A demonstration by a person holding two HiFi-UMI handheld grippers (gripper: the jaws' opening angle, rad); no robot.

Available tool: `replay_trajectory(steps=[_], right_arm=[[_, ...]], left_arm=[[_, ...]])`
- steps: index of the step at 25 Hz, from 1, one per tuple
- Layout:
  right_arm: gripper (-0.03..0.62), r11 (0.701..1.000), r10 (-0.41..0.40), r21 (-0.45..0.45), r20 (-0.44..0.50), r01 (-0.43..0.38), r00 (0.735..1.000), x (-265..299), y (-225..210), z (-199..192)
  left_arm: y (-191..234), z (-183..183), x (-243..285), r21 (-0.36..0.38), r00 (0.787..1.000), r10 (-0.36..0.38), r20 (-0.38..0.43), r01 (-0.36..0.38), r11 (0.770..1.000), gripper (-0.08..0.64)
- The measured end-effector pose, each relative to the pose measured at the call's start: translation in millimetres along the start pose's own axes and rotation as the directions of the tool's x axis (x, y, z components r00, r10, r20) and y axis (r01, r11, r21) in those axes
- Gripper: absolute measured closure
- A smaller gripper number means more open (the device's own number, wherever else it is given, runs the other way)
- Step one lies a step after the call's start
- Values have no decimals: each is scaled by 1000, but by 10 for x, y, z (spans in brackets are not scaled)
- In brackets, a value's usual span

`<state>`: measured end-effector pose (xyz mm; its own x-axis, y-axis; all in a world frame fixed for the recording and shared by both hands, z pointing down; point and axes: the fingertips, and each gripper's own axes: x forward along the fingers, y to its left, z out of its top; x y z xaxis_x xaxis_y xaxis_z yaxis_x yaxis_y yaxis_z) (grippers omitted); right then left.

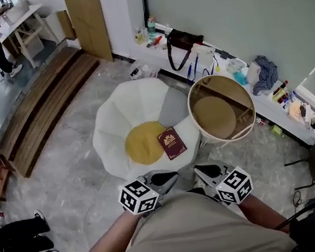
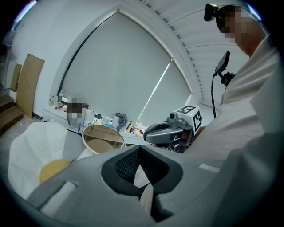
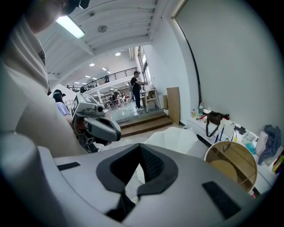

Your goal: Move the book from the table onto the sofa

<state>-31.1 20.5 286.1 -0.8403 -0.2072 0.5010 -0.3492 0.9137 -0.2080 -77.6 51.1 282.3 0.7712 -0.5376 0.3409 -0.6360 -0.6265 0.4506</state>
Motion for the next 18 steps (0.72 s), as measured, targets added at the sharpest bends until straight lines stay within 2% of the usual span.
replay_trajectory(steps=[18], right_arm=[[580,999,-12,-31,-11,12,1000,92,65,-35]], left_arm=[[174,-93,-105,-25,999,28,20,-28,999,552]])
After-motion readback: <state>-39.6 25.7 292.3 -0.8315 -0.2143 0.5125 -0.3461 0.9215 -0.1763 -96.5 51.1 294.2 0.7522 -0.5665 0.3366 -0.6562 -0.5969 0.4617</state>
